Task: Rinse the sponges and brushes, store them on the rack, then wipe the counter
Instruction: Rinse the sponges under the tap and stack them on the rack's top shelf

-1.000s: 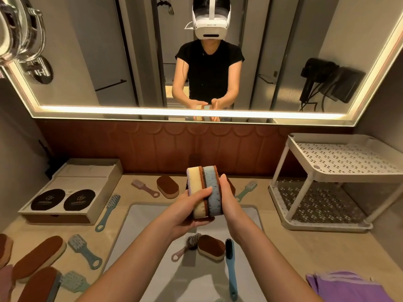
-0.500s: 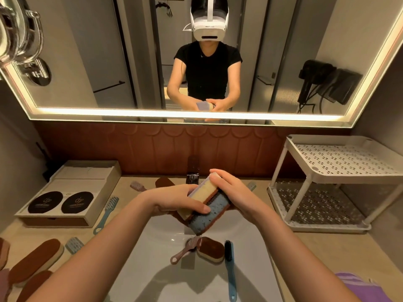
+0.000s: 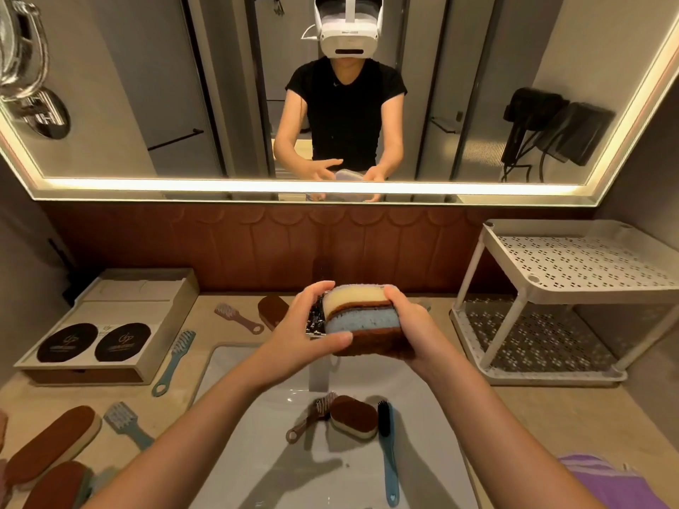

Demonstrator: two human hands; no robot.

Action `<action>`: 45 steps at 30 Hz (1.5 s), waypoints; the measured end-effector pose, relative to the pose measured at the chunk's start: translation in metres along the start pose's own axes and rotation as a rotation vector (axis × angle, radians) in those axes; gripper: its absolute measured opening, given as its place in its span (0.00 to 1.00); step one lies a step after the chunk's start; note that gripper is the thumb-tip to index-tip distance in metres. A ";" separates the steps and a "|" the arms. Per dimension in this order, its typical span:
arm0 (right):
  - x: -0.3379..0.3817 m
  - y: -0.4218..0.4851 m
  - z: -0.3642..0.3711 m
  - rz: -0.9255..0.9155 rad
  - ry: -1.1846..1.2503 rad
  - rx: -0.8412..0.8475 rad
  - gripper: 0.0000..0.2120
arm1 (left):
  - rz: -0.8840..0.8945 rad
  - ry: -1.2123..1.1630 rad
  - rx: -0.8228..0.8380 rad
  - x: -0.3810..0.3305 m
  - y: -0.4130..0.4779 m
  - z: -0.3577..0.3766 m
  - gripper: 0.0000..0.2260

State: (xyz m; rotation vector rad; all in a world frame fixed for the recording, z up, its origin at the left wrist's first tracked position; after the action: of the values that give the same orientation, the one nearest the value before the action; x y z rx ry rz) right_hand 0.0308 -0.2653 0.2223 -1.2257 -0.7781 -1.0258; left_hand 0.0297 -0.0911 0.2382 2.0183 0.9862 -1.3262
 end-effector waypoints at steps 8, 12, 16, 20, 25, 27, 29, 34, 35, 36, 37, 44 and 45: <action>-0.012 0.007 0.009 0.180 0.156 0.055 0.21 | 0.125 0.358 -0.046 -0.003 0.016 0.008 0.39; -0.015 0.015 0.007 0.175 0.122 0.024 0.19 | 0.161 0.432 -0.142 -0.002 0.022 0.011 0.27; -0.018 0.016 0.007 0.174 0.056 -0.006 0.13 | 0.135 0.414 -0.115 0.005 0.026 0.014 0.17; -0.019 0.017 0.009 0.169 0.030 -0.013 0.10 | 0.158 0.406 -0.114 0.007 0.036 0.015 0.16; 0.000 0.013 -0.002 0.160 0.028 0.066 0.14 | 0.192 0.435 -0.110 -0.010 0.055 0.009 0.14; 0.013 0.010 -0.011 0.162 0.058 0.134 0.19 | 0.193 0.451 -0.140 -0.020 0.066 0.003 0.11; 0.028 0.010 -0.018 0.133 -0.013 0.166 0.22 | 0.170 0.449 -0.171 -0.028 0.076 -0.002 0.09; 0.065 0.014 -0.036 -0.151 -0.351 0.154 0.20 | 0.045 0.227 -0.134 -0.047 0.103 -0.012 0.08; 0.071 0.012 -0.040 -0.192 -0.337 0.166 0.17 | 0.016 0.115 -0.117 -0.052 0.107 -0.014 0.09; 0.076 0.012 -0.045 -0.218 -0.303 0.172 0.16 | -0.019 0.018 -0.088 -0.057 0.109 -0.014 0.10; 0.083 0.012 -0.051 -0.251 -0.277 0.163 0.15 | -0.049 -0.059 -0.049 -0.064 0.113 -0.012 0.13; 0.125 0.016 -0.091 -0.395 -0.188 0.004 0.16 | -0.136 -0.194 0.002 -0.087 0.144 -0.005 0.32; 0.131 0.015 -0.099 -0.413 -0.200 -0.012 0.16 | -0.134 -0.161 0.013 -0.089 0.151 -0.001 0.33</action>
State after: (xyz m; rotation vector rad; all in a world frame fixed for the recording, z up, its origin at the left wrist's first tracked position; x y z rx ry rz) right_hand 0.0881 -0.3879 0.3158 -1.2164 -1.2176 -1.2514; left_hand 0.1283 -0.2059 0.3261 1.8491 1.0547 -1.5428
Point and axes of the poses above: each hand's wrist, its own y-axis towards the middle knuckle, its own z-axis out of the palm, x = y × z, the point moved 3 cm from there along y, towards the middle knuckle, and after that the axes turned 9 degrees about x, right-handed, at the moved point
